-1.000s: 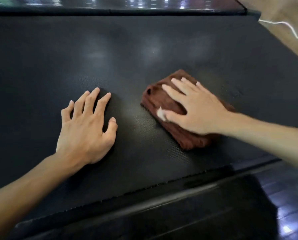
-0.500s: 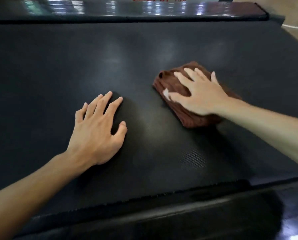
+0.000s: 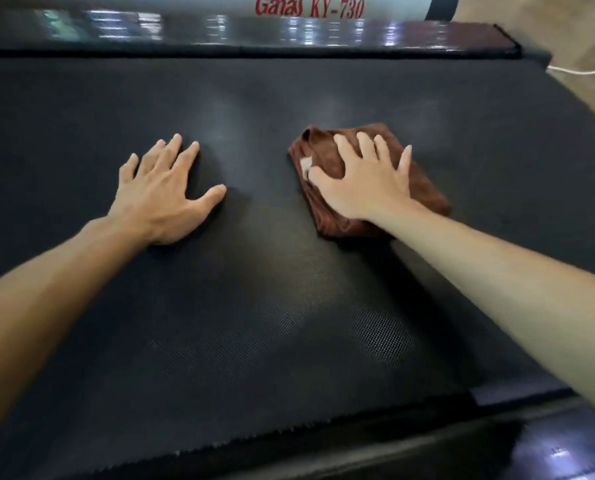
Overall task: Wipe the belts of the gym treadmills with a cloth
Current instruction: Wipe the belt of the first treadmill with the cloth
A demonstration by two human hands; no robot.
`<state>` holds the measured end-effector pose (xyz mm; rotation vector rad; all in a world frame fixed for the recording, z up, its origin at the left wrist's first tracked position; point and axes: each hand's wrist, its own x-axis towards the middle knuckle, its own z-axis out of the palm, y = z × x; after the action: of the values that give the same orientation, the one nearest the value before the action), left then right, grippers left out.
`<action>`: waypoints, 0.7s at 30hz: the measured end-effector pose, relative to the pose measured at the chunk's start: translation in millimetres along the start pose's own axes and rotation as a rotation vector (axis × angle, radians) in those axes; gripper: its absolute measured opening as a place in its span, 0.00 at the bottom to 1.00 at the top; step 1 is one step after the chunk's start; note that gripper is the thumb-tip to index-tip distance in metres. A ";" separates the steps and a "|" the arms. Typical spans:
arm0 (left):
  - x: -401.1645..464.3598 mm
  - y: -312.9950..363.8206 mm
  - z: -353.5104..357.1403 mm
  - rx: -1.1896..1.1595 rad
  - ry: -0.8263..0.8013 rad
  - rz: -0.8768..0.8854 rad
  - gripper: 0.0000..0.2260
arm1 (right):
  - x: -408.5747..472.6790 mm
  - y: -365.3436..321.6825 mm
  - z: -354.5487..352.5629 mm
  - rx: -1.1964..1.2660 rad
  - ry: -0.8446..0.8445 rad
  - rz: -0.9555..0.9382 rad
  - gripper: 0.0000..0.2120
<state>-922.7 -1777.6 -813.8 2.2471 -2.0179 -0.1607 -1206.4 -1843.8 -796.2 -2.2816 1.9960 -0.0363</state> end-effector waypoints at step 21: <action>-1.7 3.0 4.3 0.004 0.114 -0.017 0.44 | 29.6 -39.5 -2.3 -0.004 -0.021 -0.348 0.41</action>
<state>-926.5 -1776.3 -817.6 2.2223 -1.9435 -0.0300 -1163.6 -1868.1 -791.5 -2.5895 1.5661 -0.0362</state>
